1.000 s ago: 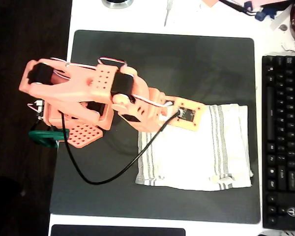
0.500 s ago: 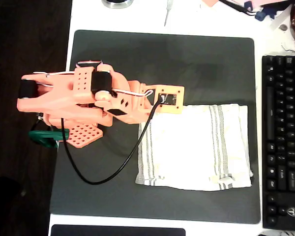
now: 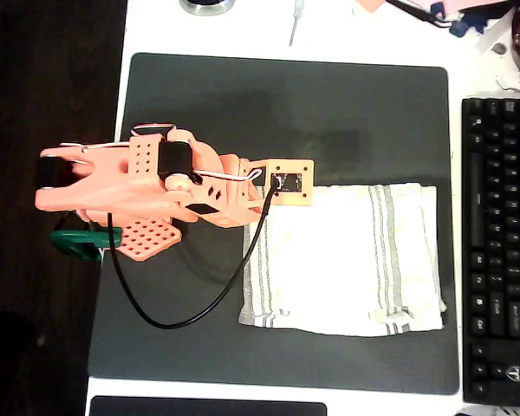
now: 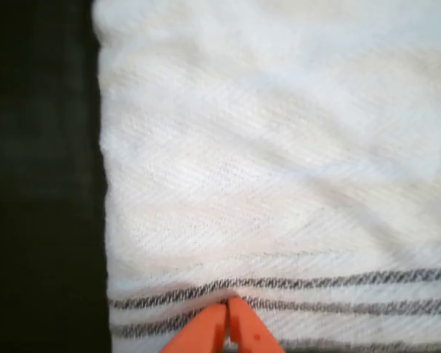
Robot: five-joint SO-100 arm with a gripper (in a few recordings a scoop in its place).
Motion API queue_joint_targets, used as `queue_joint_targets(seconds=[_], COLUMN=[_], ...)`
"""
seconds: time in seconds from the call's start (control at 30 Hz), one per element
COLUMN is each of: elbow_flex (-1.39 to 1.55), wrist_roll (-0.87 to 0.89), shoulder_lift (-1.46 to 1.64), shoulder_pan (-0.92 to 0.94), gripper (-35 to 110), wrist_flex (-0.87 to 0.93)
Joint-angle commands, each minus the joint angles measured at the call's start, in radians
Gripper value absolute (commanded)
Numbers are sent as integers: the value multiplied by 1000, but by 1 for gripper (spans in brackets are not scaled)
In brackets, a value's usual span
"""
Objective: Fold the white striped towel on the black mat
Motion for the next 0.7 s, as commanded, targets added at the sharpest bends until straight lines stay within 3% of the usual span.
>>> queue_joint_targets(seconds=[0.0, 0.37, 0.53, 0.67], elbow_flex=[31, 51, 52, 52], wrist_roll=[-12, 35, 23, 21], shoulder_lift=[29, 31, 31, 31], shoulder_pan=[-3, -11, -153, -146], gripper=[0, 0, 0, 0], wrist_flex=[15, 58, 58, 58])
